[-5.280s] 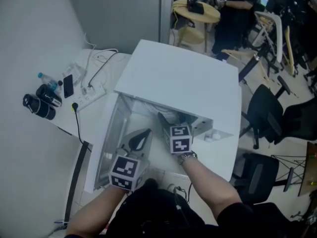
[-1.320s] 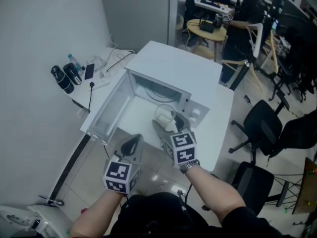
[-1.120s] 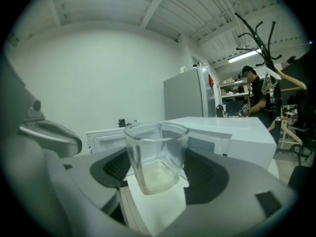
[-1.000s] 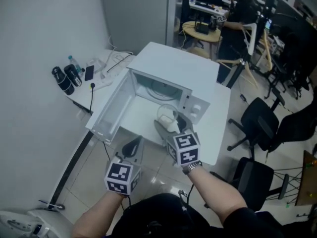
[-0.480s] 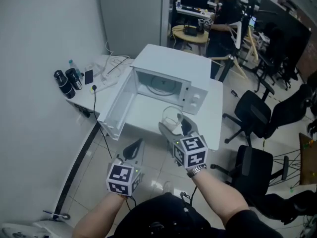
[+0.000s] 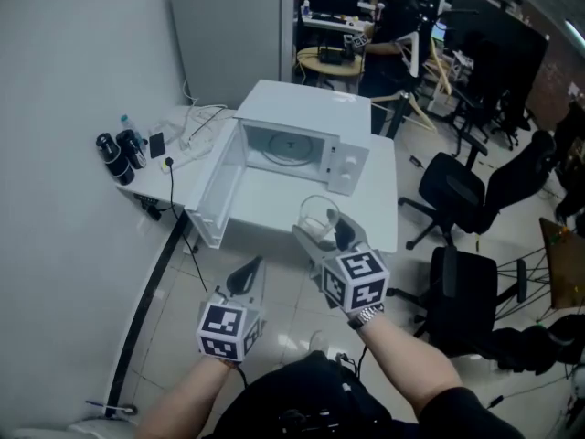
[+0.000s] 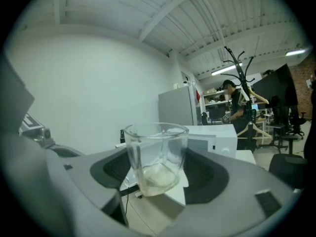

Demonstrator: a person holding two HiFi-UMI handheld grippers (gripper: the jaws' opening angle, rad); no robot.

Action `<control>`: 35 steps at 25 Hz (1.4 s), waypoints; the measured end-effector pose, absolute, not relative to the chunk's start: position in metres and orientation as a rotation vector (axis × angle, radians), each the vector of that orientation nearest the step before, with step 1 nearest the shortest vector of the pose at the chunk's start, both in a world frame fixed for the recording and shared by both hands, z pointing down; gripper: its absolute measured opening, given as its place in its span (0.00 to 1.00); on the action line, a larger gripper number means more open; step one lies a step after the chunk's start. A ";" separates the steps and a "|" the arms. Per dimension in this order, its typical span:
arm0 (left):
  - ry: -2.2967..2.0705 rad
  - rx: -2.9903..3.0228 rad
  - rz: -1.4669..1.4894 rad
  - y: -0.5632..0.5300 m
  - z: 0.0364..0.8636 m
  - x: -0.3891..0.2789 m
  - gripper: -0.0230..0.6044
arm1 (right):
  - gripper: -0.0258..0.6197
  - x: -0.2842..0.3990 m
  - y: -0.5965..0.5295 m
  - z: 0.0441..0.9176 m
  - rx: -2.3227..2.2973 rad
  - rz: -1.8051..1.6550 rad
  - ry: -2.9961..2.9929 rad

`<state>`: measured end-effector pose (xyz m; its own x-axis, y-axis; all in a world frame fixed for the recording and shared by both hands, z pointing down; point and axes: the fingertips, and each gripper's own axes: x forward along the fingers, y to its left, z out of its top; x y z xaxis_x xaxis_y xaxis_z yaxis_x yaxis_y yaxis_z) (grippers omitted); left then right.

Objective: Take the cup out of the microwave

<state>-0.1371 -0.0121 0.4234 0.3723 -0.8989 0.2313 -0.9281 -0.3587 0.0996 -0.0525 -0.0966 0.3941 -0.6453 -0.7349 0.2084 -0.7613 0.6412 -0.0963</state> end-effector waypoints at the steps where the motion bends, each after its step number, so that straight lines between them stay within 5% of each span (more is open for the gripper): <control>1: -1.634 2.422 0.199 -0.009 0.423 -0.136 0.03 | 0.60 -0.051 -0.092 0.392 1.246 0.262 -2.708; 35: -1.846 2.264 0.215 0.035 0.410 -0.044 0.03 | 0.60 0.038 -0.035 0.359 0.984 0.267 -2.862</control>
